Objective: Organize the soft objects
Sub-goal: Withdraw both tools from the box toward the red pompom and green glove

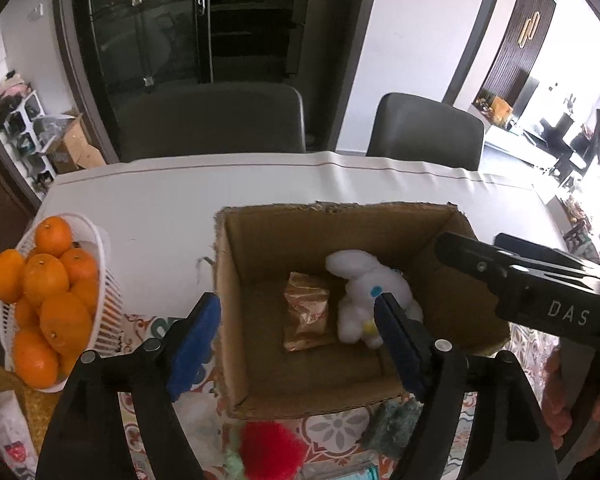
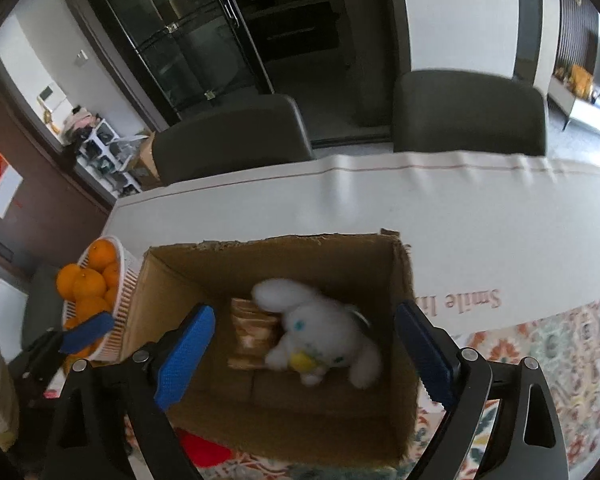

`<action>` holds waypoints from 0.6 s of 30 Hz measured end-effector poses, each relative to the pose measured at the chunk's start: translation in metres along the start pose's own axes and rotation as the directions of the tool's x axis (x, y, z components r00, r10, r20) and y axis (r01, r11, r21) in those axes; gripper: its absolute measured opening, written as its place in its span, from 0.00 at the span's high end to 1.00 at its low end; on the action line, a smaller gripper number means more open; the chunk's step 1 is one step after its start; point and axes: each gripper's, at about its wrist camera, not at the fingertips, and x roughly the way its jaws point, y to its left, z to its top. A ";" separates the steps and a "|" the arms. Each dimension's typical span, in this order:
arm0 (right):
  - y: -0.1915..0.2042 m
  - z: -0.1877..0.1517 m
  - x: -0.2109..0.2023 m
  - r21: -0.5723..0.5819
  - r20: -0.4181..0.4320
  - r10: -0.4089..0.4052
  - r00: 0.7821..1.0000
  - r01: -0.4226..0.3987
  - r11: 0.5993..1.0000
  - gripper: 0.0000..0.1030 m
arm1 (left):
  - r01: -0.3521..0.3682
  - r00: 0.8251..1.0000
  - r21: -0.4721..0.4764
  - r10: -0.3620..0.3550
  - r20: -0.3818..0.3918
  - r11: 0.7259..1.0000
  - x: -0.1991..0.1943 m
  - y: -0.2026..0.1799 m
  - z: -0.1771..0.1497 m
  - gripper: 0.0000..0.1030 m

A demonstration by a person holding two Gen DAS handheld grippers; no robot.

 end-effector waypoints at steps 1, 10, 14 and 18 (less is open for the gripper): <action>0.001 -0.001 -0.004 -0.003 0.010 -0.015 1.000 0.015 1.000 0.10 | -0.008 1.000 0.000 0.008 0.002 1.000 -0.003 0.000 -0.001 0.21; 0.010 -0.021 -0.043 -0.043 0.080 -0.188 0.979 0.192 0.980 0.10 | -0.087 0.996 0.014 0.087 -0.009 0.996 -0.028 0.004 -0.023 0.15; 0.013 -0.036 -0.061 -0.052 0.122 -0.240 0.963 0.248 0.967 0.10 | -0.120 0.993 0.031 0.120 -0.015 0.992 -0.039 0.003 -0.037 0.14; 0.015 -0.053 -0.077 -0.035 0.144 -0.274 0.951 0.281 0.959 0.10 | -0.128 0.992 0.025 0.128 0.006 0.991 -0.053 0.003 -0.053 0.08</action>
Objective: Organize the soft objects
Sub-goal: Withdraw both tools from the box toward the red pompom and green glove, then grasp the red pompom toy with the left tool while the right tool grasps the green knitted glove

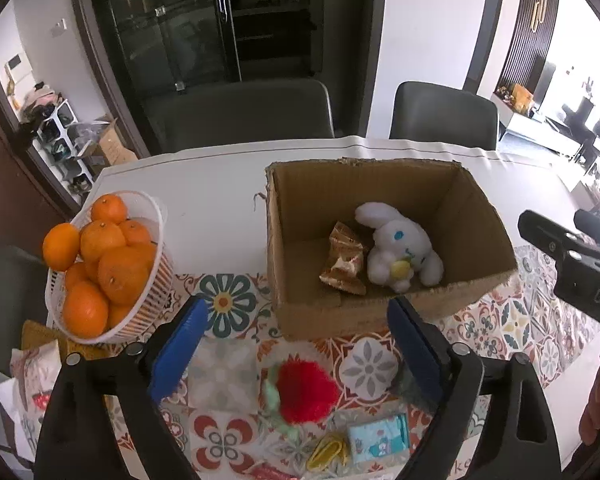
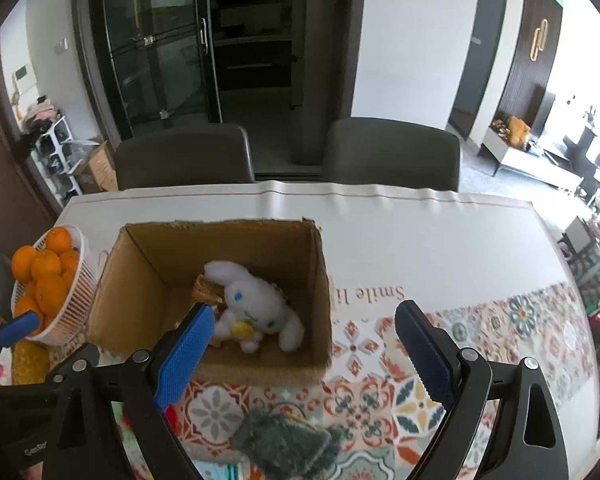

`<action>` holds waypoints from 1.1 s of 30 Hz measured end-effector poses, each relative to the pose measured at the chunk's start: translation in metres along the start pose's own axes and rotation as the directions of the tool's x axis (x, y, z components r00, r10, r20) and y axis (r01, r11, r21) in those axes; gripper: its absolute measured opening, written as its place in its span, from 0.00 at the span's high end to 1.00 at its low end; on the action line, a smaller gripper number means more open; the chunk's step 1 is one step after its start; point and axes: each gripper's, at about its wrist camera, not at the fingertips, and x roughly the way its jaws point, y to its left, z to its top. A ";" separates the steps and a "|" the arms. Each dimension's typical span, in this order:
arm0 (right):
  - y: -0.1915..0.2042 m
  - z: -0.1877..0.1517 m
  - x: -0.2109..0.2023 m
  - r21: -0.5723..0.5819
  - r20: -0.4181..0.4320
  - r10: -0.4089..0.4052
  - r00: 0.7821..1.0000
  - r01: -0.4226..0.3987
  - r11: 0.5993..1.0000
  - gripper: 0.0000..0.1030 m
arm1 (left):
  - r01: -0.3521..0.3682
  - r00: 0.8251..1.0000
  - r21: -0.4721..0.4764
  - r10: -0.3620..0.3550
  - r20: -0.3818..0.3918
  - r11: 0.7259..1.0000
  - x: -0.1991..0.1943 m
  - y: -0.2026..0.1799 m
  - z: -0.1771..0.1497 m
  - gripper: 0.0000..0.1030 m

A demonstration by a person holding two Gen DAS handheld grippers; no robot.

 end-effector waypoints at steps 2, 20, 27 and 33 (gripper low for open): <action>0.000 -0.010 -0.007 0.003 -0.001 -0.001 1.000 0.001 1.000 0.10 | -0.002 1.000 -0.002 0.002 0.005 1.000 -0.005 0.001 -0.006 0.07; 0.006 -0.091 0.011 0.045 -0.151 0.078 0.986 -0.072 0.996 0.03 | 0.003 0.995 -0.021 -0.005 -0.095 1.000 0.016 0.001 -0.068 0.02; 0.011 -0.113 0.041 0.051 -0.240 0.082 0.967 -0.072 0.996 0.03 | 0.009 0.987 -0.043 -0.016 -0.162 0.999 0.044 0.005 -0.085 0.02; 0.014 -0.124 0.066 0.067 -0.308 0.101 0.946 -0.085 0.994 0.03 | 0.021 0.979 -0.045 -0.030 -0.202 0.999 0.065 0.005 -0.091 0.02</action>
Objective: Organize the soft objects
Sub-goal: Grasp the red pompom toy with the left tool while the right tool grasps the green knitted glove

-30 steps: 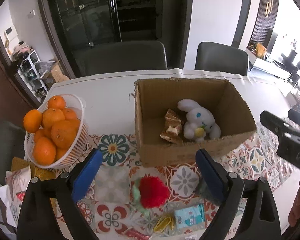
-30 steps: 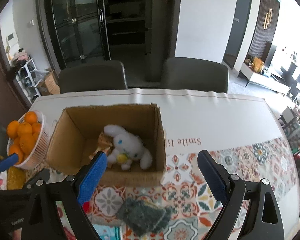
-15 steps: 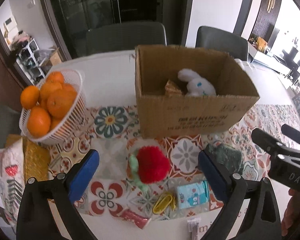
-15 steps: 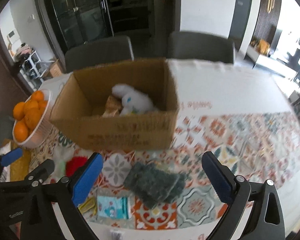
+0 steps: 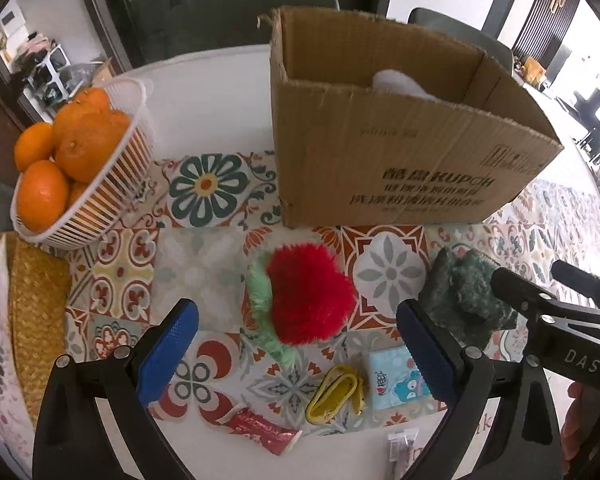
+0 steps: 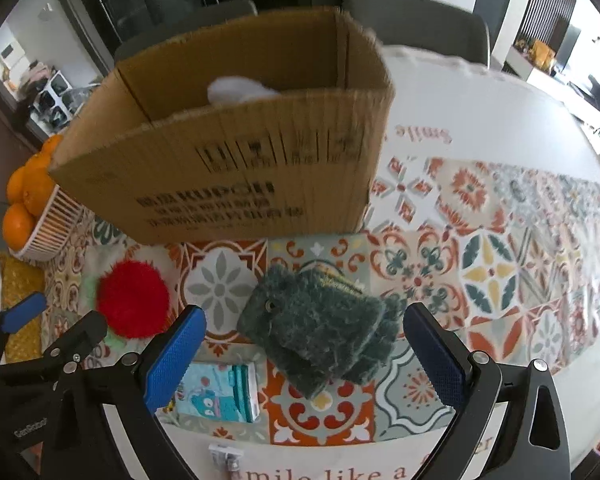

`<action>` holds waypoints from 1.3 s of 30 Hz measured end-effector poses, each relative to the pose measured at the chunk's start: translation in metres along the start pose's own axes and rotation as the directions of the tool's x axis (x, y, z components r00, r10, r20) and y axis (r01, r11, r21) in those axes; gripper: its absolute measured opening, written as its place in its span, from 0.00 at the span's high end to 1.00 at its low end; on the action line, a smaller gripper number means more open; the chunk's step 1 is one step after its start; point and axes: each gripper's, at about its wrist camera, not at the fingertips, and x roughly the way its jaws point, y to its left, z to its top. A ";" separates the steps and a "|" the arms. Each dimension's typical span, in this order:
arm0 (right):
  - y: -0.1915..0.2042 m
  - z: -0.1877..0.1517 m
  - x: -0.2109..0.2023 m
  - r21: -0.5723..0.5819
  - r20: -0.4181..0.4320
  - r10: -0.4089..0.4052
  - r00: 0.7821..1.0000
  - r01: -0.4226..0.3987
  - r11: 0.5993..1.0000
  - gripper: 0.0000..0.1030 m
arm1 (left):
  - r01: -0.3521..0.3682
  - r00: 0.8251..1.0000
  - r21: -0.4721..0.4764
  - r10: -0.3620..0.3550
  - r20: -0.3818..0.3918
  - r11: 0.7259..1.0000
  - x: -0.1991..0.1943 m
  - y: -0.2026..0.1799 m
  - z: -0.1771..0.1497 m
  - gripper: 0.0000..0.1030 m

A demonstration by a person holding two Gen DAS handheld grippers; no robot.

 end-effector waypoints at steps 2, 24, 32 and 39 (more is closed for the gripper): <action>-0.002 -0.001 0.009 0.008 -0.014 0.009 1.000 -0.009 1.000 0.03 | 0.000 1.000 0.013 0.000 -0.003 1.000 0.006 -0.002 0.000 0.02; 0.008 -0.013 0.090 -0.010 -0.141 -0.015 0.990 0.014 1.000 0.02 | -0.011 0.997 0.024 0.012 -0.079 1.000 0.079 -0.002 0.001 0.04; 0.009 -0.019 0.093 -0.007 -0.107 -0.010 0.994 0.009 1.000 0.04 | 0.013 0.995 0.011 -0.012 -0.098 1.000 0.096 -0.006 0.000 0.31; 0.001 -0.031 0.078 -0.027 -0.067 -0.002 0.998 0.000 1.000 0.23 | 0.050 0.994 0.027 -0.048 -0.100 0.998 0.099 -0.013 -0.012 0.54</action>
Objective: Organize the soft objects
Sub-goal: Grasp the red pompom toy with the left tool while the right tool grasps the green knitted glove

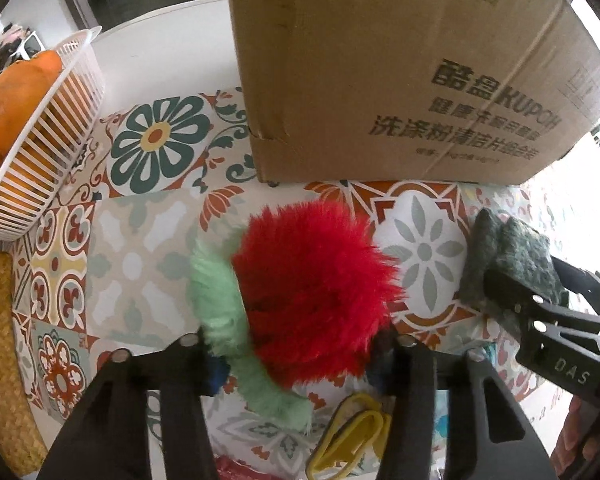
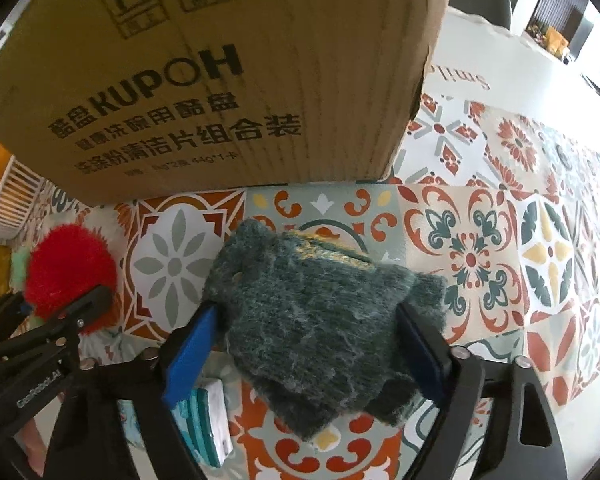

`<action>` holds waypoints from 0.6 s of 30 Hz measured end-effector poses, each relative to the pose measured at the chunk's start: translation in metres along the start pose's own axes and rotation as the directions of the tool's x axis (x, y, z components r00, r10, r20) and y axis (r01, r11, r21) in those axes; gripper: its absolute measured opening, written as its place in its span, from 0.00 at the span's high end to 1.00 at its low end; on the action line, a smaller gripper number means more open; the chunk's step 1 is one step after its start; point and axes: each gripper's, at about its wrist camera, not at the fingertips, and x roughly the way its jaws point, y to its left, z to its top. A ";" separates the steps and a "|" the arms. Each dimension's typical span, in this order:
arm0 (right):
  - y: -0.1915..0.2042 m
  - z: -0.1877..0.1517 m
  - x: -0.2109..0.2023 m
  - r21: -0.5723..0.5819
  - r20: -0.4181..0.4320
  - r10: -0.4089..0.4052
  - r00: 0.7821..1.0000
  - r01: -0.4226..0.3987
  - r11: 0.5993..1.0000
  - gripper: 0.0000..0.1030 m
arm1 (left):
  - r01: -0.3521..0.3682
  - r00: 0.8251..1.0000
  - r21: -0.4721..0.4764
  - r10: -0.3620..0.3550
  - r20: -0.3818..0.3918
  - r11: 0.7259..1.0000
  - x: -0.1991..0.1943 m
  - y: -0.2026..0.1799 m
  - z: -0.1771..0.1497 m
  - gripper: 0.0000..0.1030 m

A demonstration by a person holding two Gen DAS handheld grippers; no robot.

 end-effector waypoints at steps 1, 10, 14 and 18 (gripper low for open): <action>0.001 -0.001 -0.002 -0.005 0.006 -0.001 1.000 0.001 1.000 0.25 | 0.009 1.000 0.000 -0.009 0.000 1.000 0.000 -0.001 -0.001 0.55; -0.006 -0.011 -0.023 -0.001 0.023 0.058 0.998 -0.058 0.998 0.74 | 0.061 0.998 0.007 -0.061 0.018 0.998 -0.022 -0.005 -0.011 0.60; -0.015 -0.014 -0.027 0.023 0.022 0.102 0.995 -0.103 0.994 0.74 | 0.066 0.997 0.019 -0.066 0.036 0.998 -0.033 -0.014 -0.013 0.60; -0.024 -0.020 -0.041 0.044 0.058 0.124 0.991 -0.127 0.991 0.74 | 0.071 0.996 0.029 -0.072 0.060 0.997 -0.045 -0.020 -0.014 0.60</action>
